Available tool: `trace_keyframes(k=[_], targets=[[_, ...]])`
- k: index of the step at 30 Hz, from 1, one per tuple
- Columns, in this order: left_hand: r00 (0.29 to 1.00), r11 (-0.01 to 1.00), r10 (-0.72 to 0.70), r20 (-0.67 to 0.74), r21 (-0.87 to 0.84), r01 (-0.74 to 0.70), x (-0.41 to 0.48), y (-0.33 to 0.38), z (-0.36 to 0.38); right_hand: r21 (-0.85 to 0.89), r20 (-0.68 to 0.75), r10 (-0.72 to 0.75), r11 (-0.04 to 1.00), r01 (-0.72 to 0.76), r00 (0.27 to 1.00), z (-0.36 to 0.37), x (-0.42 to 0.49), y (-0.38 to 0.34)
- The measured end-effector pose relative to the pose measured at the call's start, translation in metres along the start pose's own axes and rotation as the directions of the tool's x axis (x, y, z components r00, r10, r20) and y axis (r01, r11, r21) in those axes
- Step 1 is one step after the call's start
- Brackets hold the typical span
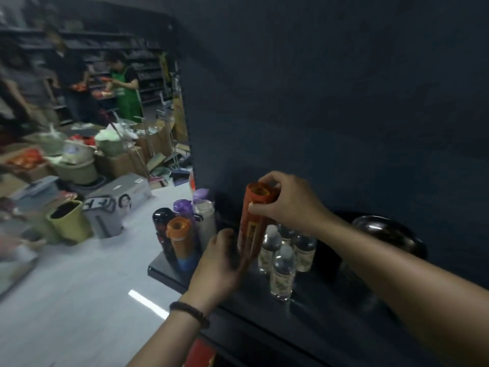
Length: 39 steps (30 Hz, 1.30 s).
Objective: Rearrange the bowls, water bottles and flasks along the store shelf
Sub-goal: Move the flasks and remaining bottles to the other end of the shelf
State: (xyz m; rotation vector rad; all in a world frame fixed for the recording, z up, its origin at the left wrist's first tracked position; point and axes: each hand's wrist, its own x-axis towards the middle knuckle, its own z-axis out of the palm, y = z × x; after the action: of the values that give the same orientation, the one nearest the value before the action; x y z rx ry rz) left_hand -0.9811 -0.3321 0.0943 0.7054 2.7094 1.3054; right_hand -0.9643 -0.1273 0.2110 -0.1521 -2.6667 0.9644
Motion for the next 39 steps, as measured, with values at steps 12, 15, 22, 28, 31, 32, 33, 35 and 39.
trace_keyframes(k=[12,15,22,28,31,32,33,35,39], targets=[[0.970,0.973,-0.177,0.169,0.176,0.147,0.039,-0.118,0.006,-0.143,0.083,0.204,0.971,-0.191,0.975,0.162,0.140,0.051],[0.968,0.970,-0.171,0.183,0.205,0.133,0.045,-0.131,0.012,-0.172,0.126,0.223,0.965,-0.200,0.967,0.183,0.154,0.064],[0.951,0.973,-0.150,0.269,0.209,0.094,0.063,-0.144,0.017,-0.203,0.215,0.156,0.973,-0.112,0.964,0.209,0.174,0.078],[0.954,0.975,-0.142,0.262,0.206,0.089,0.067,-0.144,0.026,-0.188,0.245,0.148,0.977,-0.103,0.958,0.207,0.172,0.084],[0.957,0.975,-0.134,0.256,0.204,0.081,0.070,-0.139,0.028,-0.173,0.250,0.159,0.978,-0.118,0.955,0.204,0.170,0.087],[0.959,0.976,-0.129,0.254,0.201,0.078,0.071,-0.138,0.028,-0.174,0.259,0.162,0.978,-0.119,0.952,0.203,0.169,0.087],[0.959,0.977,-0.124,0.253,0.200,0.073,0.072,-0.137,0.028,-0.179,0.269,0.164,0.977,-0.118,0.949,0.202,0.168,0.085],[0.960,0.976,-0.119,0.254,0.205,0.067,0.073,-0.135,0.028,-0.192,0.285,0.165,0.975,-0.113,0.944,0.199,0.165,0.082],[0.961,0.976,-0.089,0.261,0.216,0.032,0.067,-0.125,0.030,-0.260,0.279,0.178,0.960,-0.104,0.944,0.184,0.153,0.076]])
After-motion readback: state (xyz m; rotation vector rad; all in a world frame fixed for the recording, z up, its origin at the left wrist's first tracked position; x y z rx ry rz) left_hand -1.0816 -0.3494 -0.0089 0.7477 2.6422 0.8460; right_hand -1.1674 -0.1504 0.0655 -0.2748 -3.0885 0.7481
